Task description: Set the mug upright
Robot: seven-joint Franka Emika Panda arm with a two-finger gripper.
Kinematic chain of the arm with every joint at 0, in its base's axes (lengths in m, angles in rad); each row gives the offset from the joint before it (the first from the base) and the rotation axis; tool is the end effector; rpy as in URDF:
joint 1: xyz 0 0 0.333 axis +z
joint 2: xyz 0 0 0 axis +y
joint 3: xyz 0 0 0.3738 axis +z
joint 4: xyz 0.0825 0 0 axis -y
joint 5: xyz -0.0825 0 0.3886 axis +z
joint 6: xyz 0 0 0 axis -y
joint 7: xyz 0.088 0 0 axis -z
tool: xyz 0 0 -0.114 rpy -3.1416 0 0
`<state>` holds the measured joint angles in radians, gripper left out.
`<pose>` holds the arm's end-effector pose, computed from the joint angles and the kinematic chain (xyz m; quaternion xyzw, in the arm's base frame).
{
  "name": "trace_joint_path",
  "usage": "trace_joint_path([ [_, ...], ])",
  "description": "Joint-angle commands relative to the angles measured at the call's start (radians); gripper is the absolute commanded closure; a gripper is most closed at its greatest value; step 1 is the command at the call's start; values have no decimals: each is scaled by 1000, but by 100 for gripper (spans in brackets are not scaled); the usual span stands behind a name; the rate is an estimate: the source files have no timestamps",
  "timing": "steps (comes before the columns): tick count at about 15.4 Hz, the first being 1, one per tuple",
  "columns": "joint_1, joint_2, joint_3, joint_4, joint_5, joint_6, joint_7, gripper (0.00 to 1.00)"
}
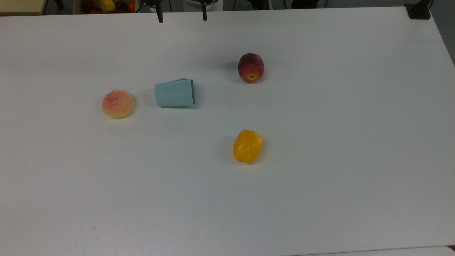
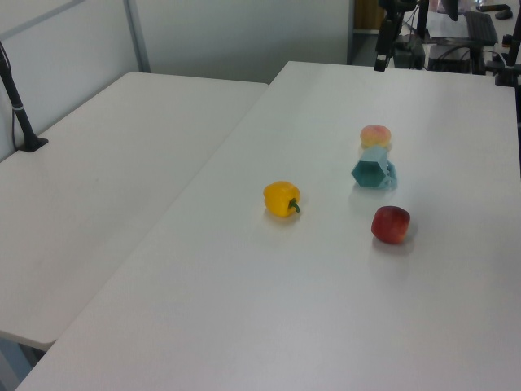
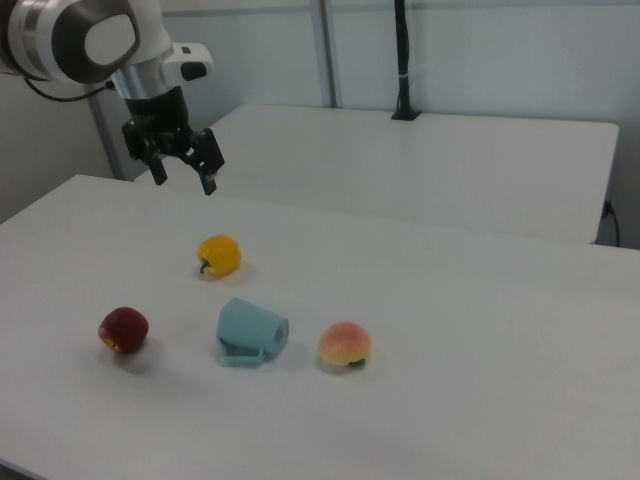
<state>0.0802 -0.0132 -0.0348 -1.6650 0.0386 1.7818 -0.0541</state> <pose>0.5729 0.0295 0.6571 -0.9966 -0.0468 -0.0650 0.0190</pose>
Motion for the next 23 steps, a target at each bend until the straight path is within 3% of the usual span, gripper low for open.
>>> trace_joint_path([
  [1, 6, -8, -4, -12, 15, 8, -21, 0],
  [19, 13, -10, 9, -25, -17, 13, 20, 0],
  [23, 12, -5, 45, -36, -46, 16, 42, 0],
])
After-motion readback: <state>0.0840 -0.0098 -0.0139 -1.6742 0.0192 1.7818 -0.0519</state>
